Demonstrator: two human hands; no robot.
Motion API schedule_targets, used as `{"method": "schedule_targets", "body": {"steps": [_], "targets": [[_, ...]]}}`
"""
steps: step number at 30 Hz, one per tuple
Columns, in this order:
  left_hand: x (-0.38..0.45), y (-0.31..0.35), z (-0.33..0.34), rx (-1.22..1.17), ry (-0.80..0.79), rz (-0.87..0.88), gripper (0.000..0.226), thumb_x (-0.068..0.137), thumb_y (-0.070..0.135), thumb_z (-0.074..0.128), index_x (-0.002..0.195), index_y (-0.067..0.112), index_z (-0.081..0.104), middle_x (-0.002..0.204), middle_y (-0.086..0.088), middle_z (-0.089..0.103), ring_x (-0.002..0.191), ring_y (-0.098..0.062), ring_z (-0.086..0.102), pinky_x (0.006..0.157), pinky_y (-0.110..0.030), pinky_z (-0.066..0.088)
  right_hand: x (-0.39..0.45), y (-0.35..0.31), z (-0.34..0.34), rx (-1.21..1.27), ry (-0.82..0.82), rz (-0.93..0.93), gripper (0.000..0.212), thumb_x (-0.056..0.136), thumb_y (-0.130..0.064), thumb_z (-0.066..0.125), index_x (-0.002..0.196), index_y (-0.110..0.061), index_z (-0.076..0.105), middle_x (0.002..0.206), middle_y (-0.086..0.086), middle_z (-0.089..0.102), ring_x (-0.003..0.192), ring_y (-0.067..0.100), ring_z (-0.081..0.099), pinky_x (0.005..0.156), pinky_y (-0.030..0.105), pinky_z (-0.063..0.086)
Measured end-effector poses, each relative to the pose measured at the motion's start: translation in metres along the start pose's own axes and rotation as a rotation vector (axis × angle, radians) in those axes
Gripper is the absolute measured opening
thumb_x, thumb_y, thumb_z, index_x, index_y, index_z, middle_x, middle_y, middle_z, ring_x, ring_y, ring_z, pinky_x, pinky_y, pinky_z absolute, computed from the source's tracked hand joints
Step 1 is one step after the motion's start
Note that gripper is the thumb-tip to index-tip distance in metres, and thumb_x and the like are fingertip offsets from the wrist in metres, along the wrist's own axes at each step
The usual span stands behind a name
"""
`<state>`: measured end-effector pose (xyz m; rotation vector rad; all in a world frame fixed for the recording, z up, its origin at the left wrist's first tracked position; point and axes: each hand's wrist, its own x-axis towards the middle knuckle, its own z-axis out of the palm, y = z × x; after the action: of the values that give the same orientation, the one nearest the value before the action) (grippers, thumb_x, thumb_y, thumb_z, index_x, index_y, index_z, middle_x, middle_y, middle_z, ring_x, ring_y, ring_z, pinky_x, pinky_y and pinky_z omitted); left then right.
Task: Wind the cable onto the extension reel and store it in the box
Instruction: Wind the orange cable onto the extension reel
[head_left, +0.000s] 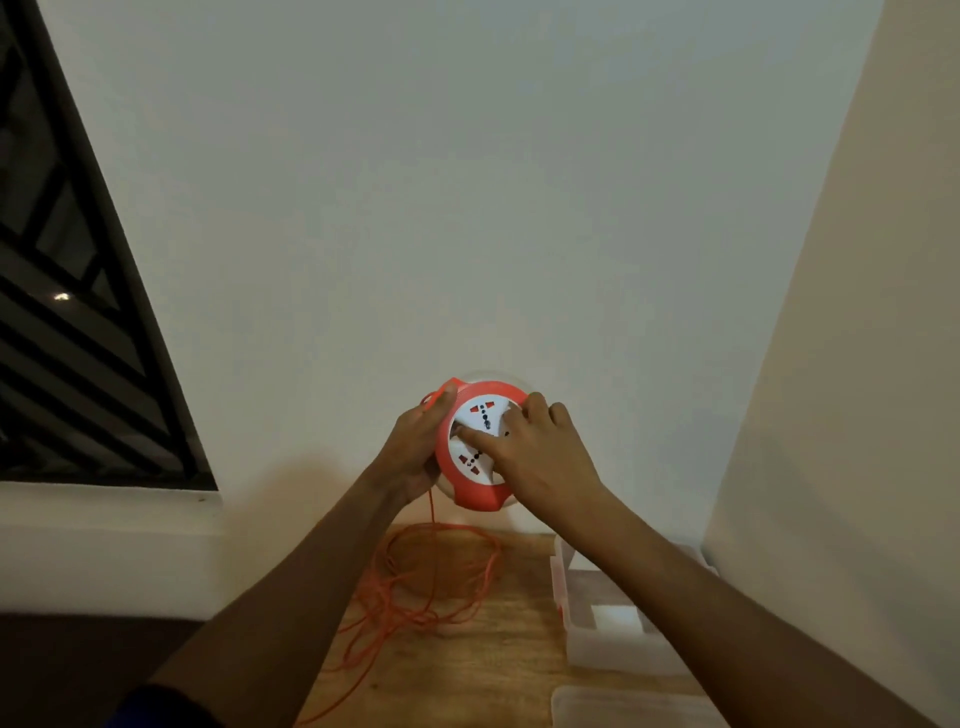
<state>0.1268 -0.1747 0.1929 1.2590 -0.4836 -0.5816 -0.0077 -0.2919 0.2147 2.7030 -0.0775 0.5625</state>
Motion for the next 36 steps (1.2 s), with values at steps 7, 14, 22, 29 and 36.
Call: {"method": "schedule_targets", "body": {"steps": [7,14,22,29,36], "targets": [[0.006,-0.018,-0.004,-0.033,0.058,0.028,0.037,0.099,0.043,0.057,0.121,0.017,0.069,0.114,-0.011,0.077,0.102,-0.035,0.075,0.088,-0.05,0.062,0.014,-0.03,0.013,0.271,0.009,0.405,0.069,0.09,-0.063,0.039,0.144,-0.02,0.037,0.127,0.007,0.064,0.109,0.029,0.062,0.098,0.044,0.044],[0.007,-0.04,-0.027,-0.091,0.173,-0.012,0.041,0.095,0.048,0.062,0.114,0.014,0.071,0.109,-0.014,0.078,0.094,-0.035,0.077,0.088,-0.052,0.061,0.009,-0.056,0.025,1.02,-0.049,0.709,0.065,0.083,-0.048,0.061,0.14,-0.025,0.043,0.131,0.001,0.061,0.116,0.022,0.059,0.094,0.037,0.049],[0.003,-0.053,-0.045,0.002,0.052,-0.084,0.051,0.095,0.052,0.061,0.122,0.009,0.069,0.115,-0.018,0.075,0.103,-0.037,0.074,0.093,-0.049,0.06,0.003,-0.054,0.029,0.318,0.001,0.037,0.058,0.072,-0.025,0.077,0.126,-0.035,0.057,0.137,0.01,0.051,0.116,0.033,0.051,0.088,0.047,0.052],[0.004,-0.053,-0.053,-0.015,0.035,-0.092,0.051,0.094,0.053,0.061,0.121,0.011,0.07,0.112,-0.017,0.077,0.101,-0.04,0.074,0.093,-0.054,0.059,-0.001,-0.056,0.04,0.148,0.009,0.046,0.078,0.068,-0.025,0.082,0.137,-0.03,0.045,0.126,0.016,0.055,0.103,0.037,0.058,0.072,0.045,0.057],[0.007,-0.047,-0.061,-0.017,0.045,-0.039,0.048,0.094,0.051,0.062,0.119,0.011,0.07,0.108,-0.015,0.078,0.096,-0.037,0.075,0.086,-0.049,0.062,0.016,-0.057,0.04,-0.014,0.059,0.057,0.068,0.072,-0.032,0.079,0.133,-0.031,0.048,0.119,0.02,0.057,0.095,0.037,0.057,0.067,0.042,0.053]]}}
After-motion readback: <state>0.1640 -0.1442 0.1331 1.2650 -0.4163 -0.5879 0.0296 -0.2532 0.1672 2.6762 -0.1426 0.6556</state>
